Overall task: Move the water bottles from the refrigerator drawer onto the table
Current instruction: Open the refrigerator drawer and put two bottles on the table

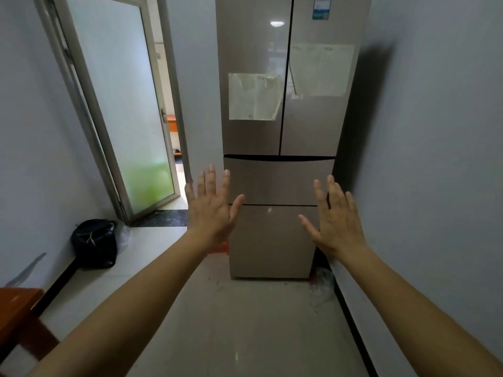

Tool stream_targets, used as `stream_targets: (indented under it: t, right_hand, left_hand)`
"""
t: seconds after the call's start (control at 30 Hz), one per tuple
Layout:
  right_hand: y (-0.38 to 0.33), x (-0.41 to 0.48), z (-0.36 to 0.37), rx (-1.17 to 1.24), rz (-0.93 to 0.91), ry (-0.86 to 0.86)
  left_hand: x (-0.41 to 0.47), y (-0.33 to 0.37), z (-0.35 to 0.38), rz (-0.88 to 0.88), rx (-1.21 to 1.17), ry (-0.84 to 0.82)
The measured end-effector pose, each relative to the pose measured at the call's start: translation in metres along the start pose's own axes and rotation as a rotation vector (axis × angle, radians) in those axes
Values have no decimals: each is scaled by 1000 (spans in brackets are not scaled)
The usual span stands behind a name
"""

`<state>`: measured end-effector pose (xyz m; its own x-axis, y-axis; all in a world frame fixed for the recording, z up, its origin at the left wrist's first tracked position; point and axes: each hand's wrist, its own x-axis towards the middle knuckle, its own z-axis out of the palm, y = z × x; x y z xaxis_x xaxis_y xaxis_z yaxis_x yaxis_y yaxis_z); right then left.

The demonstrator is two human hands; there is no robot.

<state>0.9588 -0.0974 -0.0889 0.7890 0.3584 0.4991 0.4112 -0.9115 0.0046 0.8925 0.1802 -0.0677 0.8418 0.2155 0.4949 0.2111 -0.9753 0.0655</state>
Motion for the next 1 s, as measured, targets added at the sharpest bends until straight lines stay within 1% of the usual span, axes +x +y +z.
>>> stream_targets:
  t: [0.13, 0.23, 0.33, 0.43, 0.57, 0.77, 0.83, 1.0]
  right_hand:
    - [37, 65, 60, 26, 32, -14]
    - [64, 118, 112, 46, 40, -39]
    - [87, 177, 154, 63, 39, -77]
    - [99, 242, 193, 72, 9, -100]
    - [86, 312, 243, 96, -13, -197]
    - [47, 387, 321, 86, -180, -282]
    - [36, 408, 346, 87, -177, -287]
    - [10, 458, 402, 54, -156, -387]
  left_hand:
    - [71, 11, 74, 25, 35, -55]
    - [130, 18, 124, -20, 42, -73]
    - [188, 25, 165, -74, 0, -106]
    - [238, 24, 201, -95, -27, -145]
    - [282, 13, 233, -181, -111, -183]
    - [340, -30, 301, -211, -178, -230]
    - [363, -47, 331, -239, -218, -263]
    - [425, -88, 399, -278, -345, -342]
